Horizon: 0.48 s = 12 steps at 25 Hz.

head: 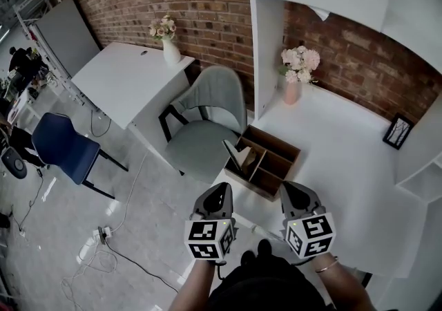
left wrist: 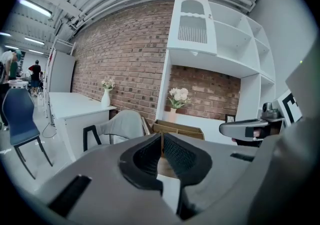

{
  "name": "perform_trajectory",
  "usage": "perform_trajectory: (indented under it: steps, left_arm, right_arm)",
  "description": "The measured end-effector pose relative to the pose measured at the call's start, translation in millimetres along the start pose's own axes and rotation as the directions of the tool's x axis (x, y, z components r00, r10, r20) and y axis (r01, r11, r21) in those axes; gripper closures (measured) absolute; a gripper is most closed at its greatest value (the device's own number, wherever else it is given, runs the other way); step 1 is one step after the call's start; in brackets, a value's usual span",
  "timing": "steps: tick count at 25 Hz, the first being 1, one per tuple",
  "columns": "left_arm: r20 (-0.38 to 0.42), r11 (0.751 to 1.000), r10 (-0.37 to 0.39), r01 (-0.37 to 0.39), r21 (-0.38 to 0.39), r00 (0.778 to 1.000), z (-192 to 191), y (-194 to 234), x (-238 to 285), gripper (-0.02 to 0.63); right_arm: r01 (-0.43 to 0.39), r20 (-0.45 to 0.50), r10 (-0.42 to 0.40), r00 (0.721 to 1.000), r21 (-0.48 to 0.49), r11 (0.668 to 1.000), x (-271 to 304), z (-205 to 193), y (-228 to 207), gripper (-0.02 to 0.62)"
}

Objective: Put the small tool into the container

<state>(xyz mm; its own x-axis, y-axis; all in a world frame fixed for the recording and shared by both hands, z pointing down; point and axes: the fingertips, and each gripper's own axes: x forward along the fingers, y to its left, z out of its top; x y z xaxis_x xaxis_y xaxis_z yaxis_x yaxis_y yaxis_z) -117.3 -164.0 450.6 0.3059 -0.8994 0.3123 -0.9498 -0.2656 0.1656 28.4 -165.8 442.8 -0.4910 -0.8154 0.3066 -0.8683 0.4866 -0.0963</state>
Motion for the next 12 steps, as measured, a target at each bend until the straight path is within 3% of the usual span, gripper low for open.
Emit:
perform_trajectory:
  steps: [12]
  left_arm:
    - [0.052,1.0,-0.013,0.012,0.021,0.999,12,-11,-27,0.594]
  right_arm:
    - [-0.009,0.041,0.01,0.999,-0.008,1.0,-24,7,14,0.592]
